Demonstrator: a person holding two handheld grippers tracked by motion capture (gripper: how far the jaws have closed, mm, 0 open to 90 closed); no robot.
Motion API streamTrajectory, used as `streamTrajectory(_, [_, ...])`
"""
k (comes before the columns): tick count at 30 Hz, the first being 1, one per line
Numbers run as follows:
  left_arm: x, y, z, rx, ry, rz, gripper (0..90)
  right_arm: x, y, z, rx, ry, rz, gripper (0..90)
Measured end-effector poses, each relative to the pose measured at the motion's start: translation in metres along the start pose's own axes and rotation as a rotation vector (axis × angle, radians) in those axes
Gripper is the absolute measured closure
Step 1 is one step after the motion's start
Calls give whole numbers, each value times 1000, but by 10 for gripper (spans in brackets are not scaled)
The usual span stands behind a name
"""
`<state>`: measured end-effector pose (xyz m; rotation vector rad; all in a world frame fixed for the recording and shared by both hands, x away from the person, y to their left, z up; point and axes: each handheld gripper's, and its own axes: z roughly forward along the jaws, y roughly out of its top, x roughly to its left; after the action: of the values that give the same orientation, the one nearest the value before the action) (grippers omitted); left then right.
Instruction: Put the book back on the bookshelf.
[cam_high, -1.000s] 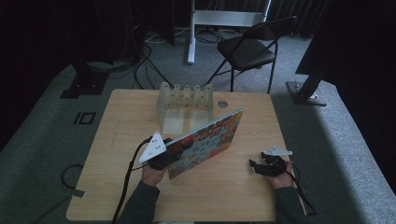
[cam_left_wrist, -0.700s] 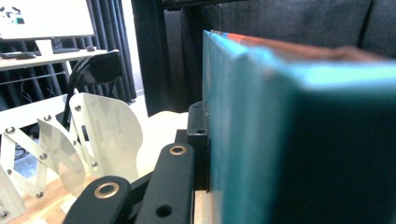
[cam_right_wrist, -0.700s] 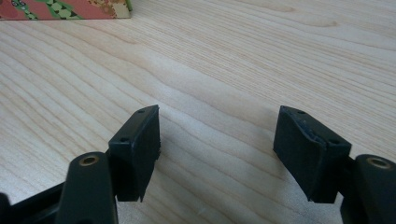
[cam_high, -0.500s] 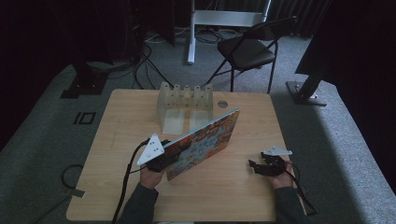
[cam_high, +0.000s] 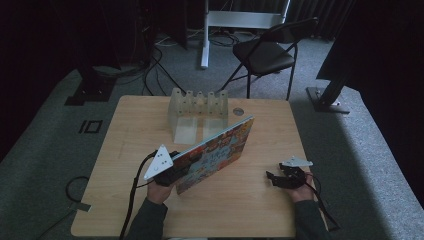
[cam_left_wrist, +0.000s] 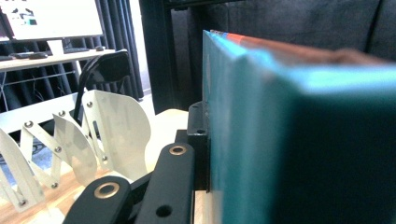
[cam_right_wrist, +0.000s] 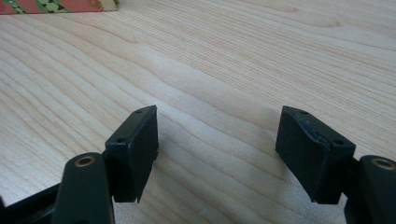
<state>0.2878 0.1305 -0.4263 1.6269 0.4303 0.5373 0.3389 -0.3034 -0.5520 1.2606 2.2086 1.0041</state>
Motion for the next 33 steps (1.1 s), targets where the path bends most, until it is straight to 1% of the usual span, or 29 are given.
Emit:
streamTrajectory(21, [2, 0, -11, 6, 21, -4, 806, 0, 0, 0, 0, 0, -1, 294])
streamTrajectory(33, [5, -2, -23, 8, 46, -10, 806, 0, 0, 0, 0, 0, 1, 294])
